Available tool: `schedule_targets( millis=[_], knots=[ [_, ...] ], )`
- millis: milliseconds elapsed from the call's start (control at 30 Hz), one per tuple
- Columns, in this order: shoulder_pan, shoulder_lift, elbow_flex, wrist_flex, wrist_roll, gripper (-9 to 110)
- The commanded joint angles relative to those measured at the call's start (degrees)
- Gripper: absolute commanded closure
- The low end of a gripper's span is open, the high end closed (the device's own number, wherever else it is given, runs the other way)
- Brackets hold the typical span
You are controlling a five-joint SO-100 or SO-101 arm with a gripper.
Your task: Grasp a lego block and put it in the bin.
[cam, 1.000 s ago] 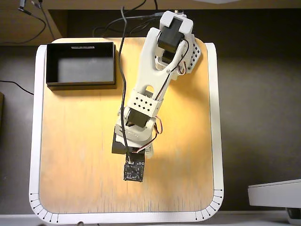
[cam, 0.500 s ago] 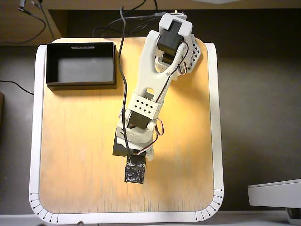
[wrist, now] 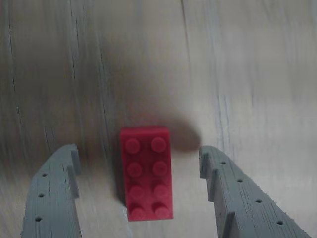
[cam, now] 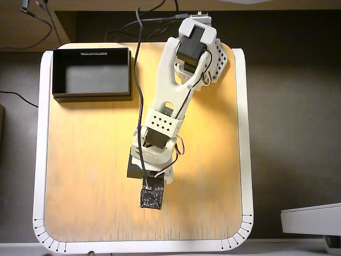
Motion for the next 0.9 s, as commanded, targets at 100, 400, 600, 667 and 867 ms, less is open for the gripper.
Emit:
schedule_targets(
  millis=[100,400,600,667,867],
  knots=[
    [0.4,0.3,-7.3,-1.3,0.0,84],
    [0.7,-0.5,-7.2,-1.2,-0.9,91],
    [1.2,-0.9,-6.9,-1.1,-1.1,90],
    [1.4,-0.9,-6.6,-1.1,-1.0,90],
    [1.6,-0.9,-6.0,-1.1,-1.2,88]
  ],
)
